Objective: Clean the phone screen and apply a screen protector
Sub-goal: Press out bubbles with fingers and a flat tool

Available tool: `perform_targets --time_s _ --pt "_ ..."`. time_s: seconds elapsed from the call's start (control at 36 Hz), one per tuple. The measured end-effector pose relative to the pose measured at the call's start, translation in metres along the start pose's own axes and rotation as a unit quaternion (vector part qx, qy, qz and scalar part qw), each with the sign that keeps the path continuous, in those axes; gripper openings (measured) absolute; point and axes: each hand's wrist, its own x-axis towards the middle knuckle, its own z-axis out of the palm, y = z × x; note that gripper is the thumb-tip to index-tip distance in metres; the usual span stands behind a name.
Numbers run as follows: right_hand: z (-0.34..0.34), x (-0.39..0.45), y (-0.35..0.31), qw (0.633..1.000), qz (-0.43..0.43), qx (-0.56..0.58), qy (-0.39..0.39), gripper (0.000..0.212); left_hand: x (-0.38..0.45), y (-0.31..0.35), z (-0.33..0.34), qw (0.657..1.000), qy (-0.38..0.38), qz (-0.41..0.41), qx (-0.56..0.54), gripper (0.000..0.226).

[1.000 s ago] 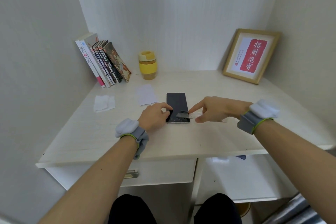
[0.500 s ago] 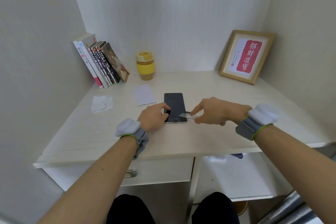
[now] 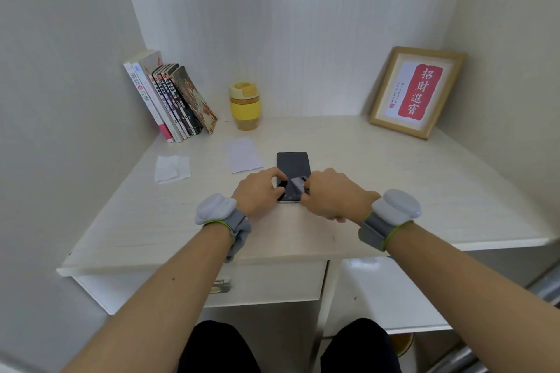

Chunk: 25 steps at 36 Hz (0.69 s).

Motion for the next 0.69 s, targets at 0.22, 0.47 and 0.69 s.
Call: perform_targets --time_s 0.22,0.47,0.69 --pt "0.003 0.023 -0.003 0.999 0.030 0.005 0.040 0.022 0.000 0.001 0.000 1.000 0.002 -0.001 0.007 0.030" --pt "-0.001 0.013 -0.007 0.999 0.023 0.012 0.023 0.025 0.002 -0.002 0.000 1.000 -0.004 0.005 -0.005 0.029" --pt "0.003 0.036 -0.015 0.999 0.009 0.008 0.034 0.017 0.004 -0.006 -0.001 1.000 -0.012 0.005 -0.014 0.029"
